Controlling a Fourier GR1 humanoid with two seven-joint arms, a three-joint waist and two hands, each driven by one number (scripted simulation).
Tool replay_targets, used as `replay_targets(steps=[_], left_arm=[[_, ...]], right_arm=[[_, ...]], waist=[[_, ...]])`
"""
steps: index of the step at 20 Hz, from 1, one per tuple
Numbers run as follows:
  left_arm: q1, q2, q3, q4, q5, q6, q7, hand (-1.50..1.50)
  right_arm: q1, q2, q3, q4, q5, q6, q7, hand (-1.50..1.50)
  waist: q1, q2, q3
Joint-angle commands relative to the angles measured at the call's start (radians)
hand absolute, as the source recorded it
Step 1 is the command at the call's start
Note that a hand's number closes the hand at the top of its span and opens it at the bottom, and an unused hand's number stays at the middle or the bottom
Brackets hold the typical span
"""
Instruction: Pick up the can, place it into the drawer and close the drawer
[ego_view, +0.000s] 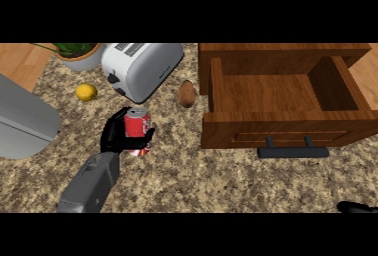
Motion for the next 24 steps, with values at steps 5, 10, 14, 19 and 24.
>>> replay_targets(steps=[5, 10, 14, 19, 24], left_arm=[[-0.101, -0.025, -0.015, -0.058, 0.024, 0.001, 0.088, 1.50], [-0.101, -0.071, -0.099, -0.254, 0.003, 0.090, 0.234, 1.50], [-0.169, -0.072, -0.201, -0.354, 0.036, 0.127, 0.367, 1.50], [-0.148, -0.072, -0.366, -0.561, 0.158, 0.236, 0.549, 1.50], [-0.336, -0.072, -0.314, -0.648, 0.101, 0.299, 0.747, 1.50]], right_arm=[[0.016, 0.013, 0.005, -0.030, 0.021, -0.010, 0.011, -1.50], [-0.010, -0.036, -0.050, -0.056, -0.035, -0.003, 0.071, -1.50], [-0.022, -0.030, -0.038, 0.017, 0.004, 0.003, 0.005, -1.50], [-0.039, -0.037, -0.040, -0.035, 0.004, -0.022, 0.074, -1.50], [-0.024, -0.004, -0.021, 0.011, 0.030, -0.018, 0.006, -1.50]], waist=[[0.006, -0.003, 0.001], [0.016, -0.009, 0.002], [0.015, -0.010, 0.002], [0.012, -0.011, 0.001], [0.014, -0.008, 0.002]])
